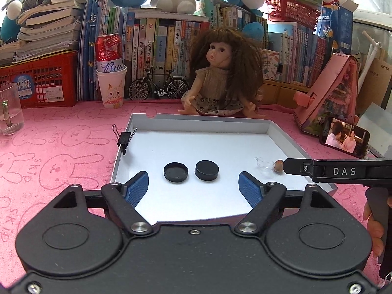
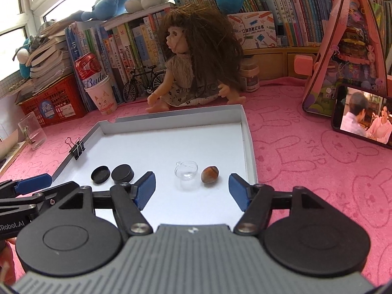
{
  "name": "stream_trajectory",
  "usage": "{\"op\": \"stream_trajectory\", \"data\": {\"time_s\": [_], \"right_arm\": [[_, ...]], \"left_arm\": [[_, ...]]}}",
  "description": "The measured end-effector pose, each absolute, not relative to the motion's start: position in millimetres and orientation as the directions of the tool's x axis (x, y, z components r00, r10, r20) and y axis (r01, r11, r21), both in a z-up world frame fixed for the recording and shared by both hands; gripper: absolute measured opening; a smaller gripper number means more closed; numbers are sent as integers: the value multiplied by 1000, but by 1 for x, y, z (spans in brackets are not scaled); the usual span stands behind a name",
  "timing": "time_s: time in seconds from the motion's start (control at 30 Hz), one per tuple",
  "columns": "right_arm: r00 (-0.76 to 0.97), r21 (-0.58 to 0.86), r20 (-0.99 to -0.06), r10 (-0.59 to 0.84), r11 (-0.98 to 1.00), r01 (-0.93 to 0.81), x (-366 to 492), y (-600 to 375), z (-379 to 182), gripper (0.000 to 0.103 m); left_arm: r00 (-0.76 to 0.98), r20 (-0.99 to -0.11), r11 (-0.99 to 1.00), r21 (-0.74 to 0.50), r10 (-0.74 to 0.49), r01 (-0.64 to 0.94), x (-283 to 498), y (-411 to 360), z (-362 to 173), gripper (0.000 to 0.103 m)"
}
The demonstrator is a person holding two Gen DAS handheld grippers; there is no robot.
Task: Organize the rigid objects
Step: 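Open both grippers to release the lid and walnut in the tray, then withdraw both grippers and move the left toward another black container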
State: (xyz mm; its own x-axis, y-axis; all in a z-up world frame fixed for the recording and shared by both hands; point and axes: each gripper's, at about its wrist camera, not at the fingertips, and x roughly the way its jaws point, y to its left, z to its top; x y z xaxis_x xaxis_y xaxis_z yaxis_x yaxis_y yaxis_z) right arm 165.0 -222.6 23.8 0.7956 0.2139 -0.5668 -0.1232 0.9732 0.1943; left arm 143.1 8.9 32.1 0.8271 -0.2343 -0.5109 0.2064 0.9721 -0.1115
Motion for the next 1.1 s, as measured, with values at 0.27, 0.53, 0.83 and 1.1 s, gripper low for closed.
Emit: {"op": "stream_trajectory", "data": {"time_s": [0.27,0.53,0.83,1.1], "right_arm": [[817,157,-527,233,972,-176,131,-224,27,86],[839,89,-507,195,981,-174,98,-228,19,88],[889,-16,-449,94,994,-113,60,-230,7,89],[915,-96,-404,3,994,-45,31,-235,-6,91]], "left_arm": [[841,-476,965,-86,-258,248,101,12,32,80],[844,-474,966,-63,-250,251,73,21,26,80],[858,-463,972,-46,-224,229,45,30,14,80],[877,-442,980,-29,-188,196,17,42,3,80]]}}
